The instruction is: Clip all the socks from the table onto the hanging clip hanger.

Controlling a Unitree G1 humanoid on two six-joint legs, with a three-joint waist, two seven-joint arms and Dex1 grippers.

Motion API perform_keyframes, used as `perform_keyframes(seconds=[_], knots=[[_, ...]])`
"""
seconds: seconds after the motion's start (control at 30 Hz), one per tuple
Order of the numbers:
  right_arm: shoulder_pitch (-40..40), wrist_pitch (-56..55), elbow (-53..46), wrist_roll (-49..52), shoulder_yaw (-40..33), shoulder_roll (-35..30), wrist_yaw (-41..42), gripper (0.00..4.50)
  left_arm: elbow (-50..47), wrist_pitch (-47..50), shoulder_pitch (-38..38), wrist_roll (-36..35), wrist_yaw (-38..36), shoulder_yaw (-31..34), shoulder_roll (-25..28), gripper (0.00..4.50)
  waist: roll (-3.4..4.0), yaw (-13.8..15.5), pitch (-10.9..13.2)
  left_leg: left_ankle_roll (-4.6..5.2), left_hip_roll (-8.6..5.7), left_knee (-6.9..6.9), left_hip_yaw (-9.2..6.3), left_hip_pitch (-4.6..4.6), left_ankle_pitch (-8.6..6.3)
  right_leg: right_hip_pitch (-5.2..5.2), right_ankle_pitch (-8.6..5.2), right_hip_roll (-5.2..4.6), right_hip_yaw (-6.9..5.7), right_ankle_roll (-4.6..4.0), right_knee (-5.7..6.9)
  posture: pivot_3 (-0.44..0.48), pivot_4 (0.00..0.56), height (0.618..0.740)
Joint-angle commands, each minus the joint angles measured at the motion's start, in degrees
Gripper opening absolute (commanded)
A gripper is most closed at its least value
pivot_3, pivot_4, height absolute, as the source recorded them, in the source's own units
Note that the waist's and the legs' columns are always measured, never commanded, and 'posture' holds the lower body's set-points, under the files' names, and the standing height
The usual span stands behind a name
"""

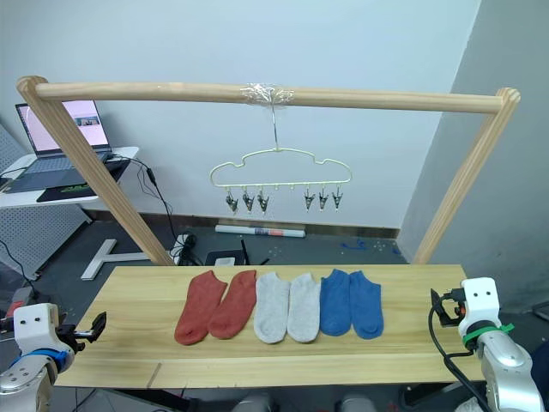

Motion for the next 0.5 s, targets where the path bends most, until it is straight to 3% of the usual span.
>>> perform_keyframes(seconds=[0.03, 0.5], knots=[[-0.88, -1.67, 0.01, 0.04, -0.30, -0.84, 0.22, 4.50, -1.13, 0.48, -0.66, -1.13, -0.79, 1.14, 1.46, 3.96, 0.03, 0.00, 0.06, 0.00, 0.00, 0.00, 0.00, 0.00, 0.00, 0.00, 0.00, 0.00, 0.00, 0.00, 0.00, 0.121, 0.031, 0.740], [-3.70, -4.86, 2.78, -1.71, 1.23, -0.76, -0.88, 4.50, -18.56, 7.33, 4.93, -7.17, -5.01, 2.88, -1.32, 3.96, 0.39, -0.02, 0.91, 0.00, 0.05, -0.05, -0.01, 0.02, 0.00, 0.02, -0.06, -0.08, 0.12, -0.09, -0.01, 0.141, 0.078, 0.740]])
